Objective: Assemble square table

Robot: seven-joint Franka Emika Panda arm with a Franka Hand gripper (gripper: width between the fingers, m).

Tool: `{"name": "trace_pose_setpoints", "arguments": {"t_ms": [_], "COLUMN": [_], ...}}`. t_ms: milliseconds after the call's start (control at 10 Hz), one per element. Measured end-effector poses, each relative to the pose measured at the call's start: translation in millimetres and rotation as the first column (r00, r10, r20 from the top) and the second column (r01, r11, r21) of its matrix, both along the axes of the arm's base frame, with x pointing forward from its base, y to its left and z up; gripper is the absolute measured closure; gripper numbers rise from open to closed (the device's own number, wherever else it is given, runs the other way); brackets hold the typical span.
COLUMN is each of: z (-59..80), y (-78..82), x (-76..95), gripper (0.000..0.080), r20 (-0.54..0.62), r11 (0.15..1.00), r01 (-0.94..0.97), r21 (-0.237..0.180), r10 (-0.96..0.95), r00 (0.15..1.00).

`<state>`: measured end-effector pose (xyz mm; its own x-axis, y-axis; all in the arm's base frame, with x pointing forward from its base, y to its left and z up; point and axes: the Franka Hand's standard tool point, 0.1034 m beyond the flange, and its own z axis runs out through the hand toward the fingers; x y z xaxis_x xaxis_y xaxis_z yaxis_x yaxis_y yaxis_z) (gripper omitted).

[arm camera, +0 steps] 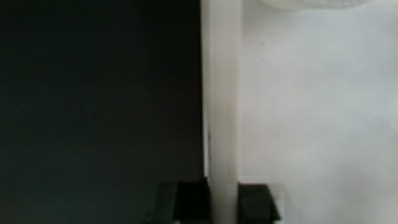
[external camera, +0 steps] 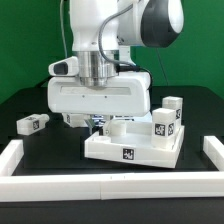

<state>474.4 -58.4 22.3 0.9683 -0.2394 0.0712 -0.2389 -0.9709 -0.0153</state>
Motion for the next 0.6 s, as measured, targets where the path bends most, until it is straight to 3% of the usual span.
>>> {"name": "trace_pose_setpoints", "arguments": {"t_ms": [200,300,400,600], "z": [2.2,4.1,4.3,3.8], "y": [-13.5,-14.8,-18.0,-20.6], "x": [9.8,14.0,9.8,9.1], "gripper": [0.0742,0.0742,0.0742,0.0742], "r20": [-0.016,-0.03,-0.024,-0.048], "r11": [0.955,0.886,0.876,0.808], "r01": [-0.294,-0.459,-0.474,-0.582], "r21": [-0.03,-0.059,-0.087,-0.095], "r10": [0.294,0.458,0.474,0.58], "r00": [0.956,0.888,0.88,0.813]}}
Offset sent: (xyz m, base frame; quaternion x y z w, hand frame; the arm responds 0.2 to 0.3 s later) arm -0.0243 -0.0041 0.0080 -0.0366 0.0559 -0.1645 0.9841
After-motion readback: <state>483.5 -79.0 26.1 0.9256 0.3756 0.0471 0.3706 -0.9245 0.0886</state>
